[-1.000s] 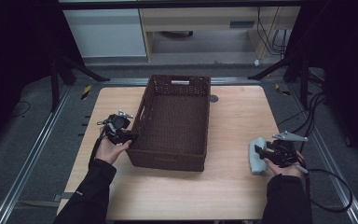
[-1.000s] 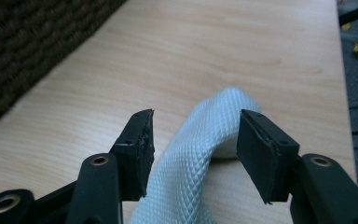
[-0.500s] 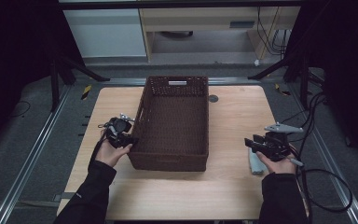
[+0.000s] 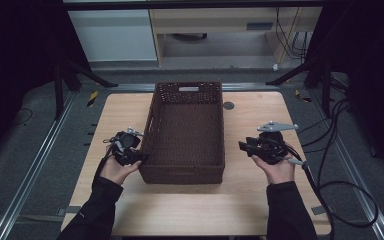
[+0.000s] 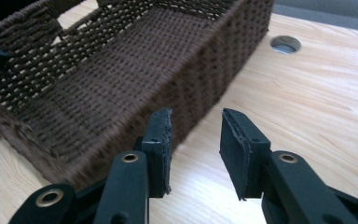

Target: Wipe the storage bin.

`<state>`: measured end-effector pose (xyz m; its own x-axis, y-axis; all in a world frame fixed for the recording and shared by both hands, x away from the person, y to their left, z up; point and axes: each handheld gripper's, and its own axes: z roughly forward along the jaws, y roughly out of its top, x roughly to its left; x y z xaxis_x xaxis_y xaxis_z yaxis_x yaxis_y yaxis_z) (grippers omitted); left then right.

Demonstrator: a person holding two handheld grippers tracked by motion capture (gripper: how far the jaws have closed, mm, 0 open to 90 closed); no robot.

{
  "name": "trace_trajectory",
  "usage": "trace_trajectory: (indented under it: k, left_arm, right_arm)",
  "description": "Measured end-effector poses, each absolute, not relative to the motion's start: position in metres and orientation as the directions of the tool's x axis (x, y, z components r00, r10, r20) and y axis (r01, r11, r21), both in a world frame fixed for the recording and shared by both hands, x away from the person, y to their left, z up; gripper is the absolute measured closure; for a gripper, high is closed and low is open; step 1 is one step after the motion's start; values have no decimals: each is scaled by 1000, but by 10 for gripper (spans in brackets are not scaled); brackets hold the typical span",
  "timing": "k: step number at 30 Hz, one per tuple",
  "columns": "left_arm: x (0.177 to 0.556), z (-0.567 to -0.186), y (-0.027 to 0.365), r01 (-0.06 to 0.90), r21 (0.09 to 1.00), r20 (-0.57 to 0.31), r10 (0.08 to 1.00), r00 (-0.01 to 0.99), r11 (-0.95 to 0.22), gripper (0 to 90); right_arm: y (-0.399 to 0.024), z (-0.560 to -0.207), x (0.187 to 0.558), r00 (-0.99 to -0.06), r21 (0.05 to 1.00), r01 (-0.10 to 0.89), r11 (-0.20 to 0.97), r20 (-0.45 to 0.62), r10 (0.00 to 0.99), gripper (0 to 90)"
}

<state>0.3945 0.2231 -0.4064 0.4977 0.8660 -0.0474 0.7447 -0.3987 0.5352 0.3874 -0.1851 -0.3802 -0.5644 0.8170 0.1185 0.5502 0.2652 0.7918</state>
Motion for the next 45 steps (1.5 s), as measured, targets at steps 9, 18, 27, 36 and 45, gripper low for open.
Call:
trace_trajectory:
  k: [9,18,27,36,45]
  left_arm:
    - [390,-404,218,733,528,-30,853,520,-428,693]
    - [395,-386,228,709,590,-44,862,505,-386,619]
    - [408,-387,230,714,591,-56,864,500,-375,686]
    - [401,-387,224,723,585,-61,868,492,-369,685]
    - [396,-386,220,720,584,-54,867,496,-375,671]
  right_arm:
    - [-158,-383,393,-611,785,542,300,123,782,628]
    - [-144,-394,398,-626,752,562,343,116,771,680]
    - [-139,-399,404,-631,743,569,353,118,767,741]
    - [-141,-398,406,-609,744,567,354,89,788,694]
    - [-138,-401,401,-610,721,571,392,54,791,680]
